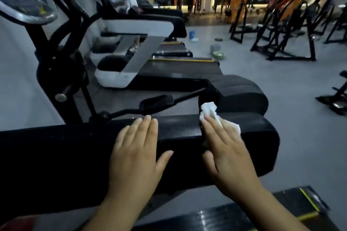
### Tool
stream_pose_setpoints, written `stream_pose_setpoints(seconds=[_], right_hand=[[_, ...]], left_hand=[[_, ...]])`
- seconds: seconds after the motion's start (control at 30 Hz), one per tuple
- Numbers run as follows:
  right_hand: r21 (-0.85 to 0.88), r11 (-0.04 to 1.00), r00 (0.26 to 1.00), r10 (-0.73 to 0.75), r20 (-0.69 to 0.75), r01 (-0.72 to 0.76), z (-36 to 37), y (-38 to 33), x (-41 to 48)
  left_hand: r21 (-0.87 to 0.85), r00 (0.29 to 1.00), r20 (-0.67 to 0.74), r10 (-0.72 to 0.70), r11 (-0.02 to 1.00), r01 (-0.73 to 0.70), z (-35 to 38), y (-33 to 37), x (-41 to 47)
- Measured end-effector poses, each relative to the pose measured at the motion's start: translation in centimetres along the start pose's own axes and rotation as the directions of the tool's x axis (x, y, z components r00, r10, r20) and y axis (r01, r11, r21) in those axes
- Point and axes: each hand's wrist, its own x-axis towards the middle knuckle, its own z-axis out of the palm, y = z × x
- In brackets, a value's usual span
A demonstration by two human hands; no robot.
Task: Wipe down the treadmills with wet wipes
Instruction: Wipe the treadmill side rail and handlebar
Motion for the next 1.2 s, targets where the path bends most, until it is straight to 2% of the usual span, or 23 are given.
stream_pose_setpoints(seconds=[0.17, 0.23, 0.37, 0.47, 0.57, 0.63, 0.73, 0.77, 0.83, 0.9, 0.93, 0.97, 1.03, 1.1, 1.13, 1.2], right_hand=[[-0.077, 0.997, 0.976, 0.035, 0.215, -0.019, -2.0, 0.0, 0.6], [-0.052, 0.998, 0.96, 0.048, 0.277, -0.035, -3.1, 0.1, 1.3], [0.037, 0.984, 0.907, 0.146, 0.396, -0.175, -5.0, -0.8, 2.6], [0.068, 0.95, 0.894, 0.262, 0.364, -0.306, -4.5, -2.4, 3.9], [0.141, 0.942, 0.898, 0.236, 0.37, -0.306, -2.6, -6.0, 4.5], [0.112, 0.977, 0.915, 0.124, 0.383, -0.179, -1.5, -8.1, 3.6], [0.057, 0.998, 0.906, 0.01, 0.424, -0.038, -2.0, -7.2, 2.3], [0.027, 0.998, 0.906, 0.048, 0.421, -0.065, -2.3, -6.5, 2.4], [-0.033, 0.977, 0.917, 0.209, 0.34, -0.211, -2.0, -6.2, 3.9], [-0.083, 0.933, 0.89, 0.358, 0.283, -0.349, -0.3, -9.1, 6.2], [-0.064, 0.937, 0.895, 0.348, 0.28, -0.344, 0.5, -11.4, 7.0], [-0.025, 0.959, 0.912, 0.277, 0.303, -0.282, 1.3, -13.6, 7.3], [0.042, 0.997, 0.924, 0.045, 0.38, -0.066, 2.2, -16.4, 6.6], [0.025, 0.996, 0.899, -0.091, 0.428, 0.089, 1.5, -15.3, 5.4], [-0.009, 0.995, 0.897, -0.085, 0.433, 0.098, 1.5, -14.5, 5.2], [-0.071, 0.996, 0.913, 0.082, 0.4, -0.058, 1.5, -14.3, 6.2]], left_hand=[[0.003, 0.978, 0.207, 0.015, 1.0, -0.015, -2.4, 0.3, -0.4], [-0.003, 0.961, 0.276, 0.016, 1.0, -0.016, -3.1, 0.3, -0.9], [0.006, 0.907, 0.421, 0.005, 1.0, -0.008, -4.3, 0.3, -1.0], [-0.003, 0.868, 0.497, 0.005, 1.0, -0.004, -5.1, 0.1, -0.3], [-0.018, 0.851, 0.524, 0.021, 1.0, -0.013, -6.3, -0.6, 0.3], [-0.007, 0.858, 0.514, 0.0, 1.0, 0.004, -6.3, -2.0, -0.1], [0.033, 0.872, 0.489, -0.028, 0.999, 0.013, -6.3, -5.6, -1.8], [0.034, 0.874, 0.485, -0.021, 0.999, 0.005, -6.3, -6.8, -2.4], [0.026, 0.868, 0.497, 0.011, 0.999, -0.027, -6.2, -8.4, -3.0], [-0.002, 0.868, 0.495, 0.043, 0.999, -0.048, -6.2, -8.6, -3.0], [-0.019, 0.872, 0.486, 0.06, 0.998, -0.058, -6.3, -8.5, -2.9], [-0.031, 0.876, 0.477, 0.073, 0.997, -0.066, -6.3, -8.8, -2.9], [-0.022, 0.881, 0.473, 0.027, 1.0, -0.019, -6.6, -10.9, -3.3], [0.038, 0.891, 0.45, -0.057, 0.998, 0.045, -7.5, -13.9, -4.2], [0.07, 0.891, 0.446, -0.084, 0.996, 0.059, -7.9, -15.7, -4.9], [0.097, 0.884, 0.453, -0.113, 0.992, 0.077, -8.6, -18.3, -5.9]])
